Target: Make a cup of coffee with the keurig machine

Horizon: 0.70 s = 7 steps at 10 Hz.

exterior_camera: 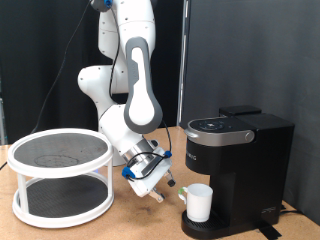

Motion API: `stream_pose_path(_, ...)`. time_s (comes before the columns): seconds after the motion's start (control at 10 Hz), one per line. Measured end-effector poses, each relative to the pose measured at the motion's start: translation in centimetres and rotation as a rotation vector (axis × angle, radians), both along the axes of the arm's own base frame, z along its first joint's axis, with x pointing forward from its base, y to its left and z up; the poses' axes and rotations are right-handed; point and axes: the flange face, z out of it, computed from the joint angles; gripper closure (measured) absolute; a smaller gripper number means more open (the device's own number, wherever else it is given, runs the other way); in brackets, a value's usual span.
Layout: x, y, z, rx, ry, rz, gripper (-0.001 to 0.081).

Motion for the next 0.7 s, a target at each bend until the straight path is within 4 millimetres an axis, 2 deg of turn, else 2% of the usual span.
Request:
stream_pose_path(0.2, 0.2, 0.5, 0.5, 0.031, -0.012, -0.007, 0.0072)
stream_pose_path(0.4, 0.3, 1.3, 2.5, 0.094, -0.055, 0.005, 0.0072)
stream_pose_path(0.7, -0.1, 1.6, 5.9, 0.133, -0.058, 0.029, 0.0072)
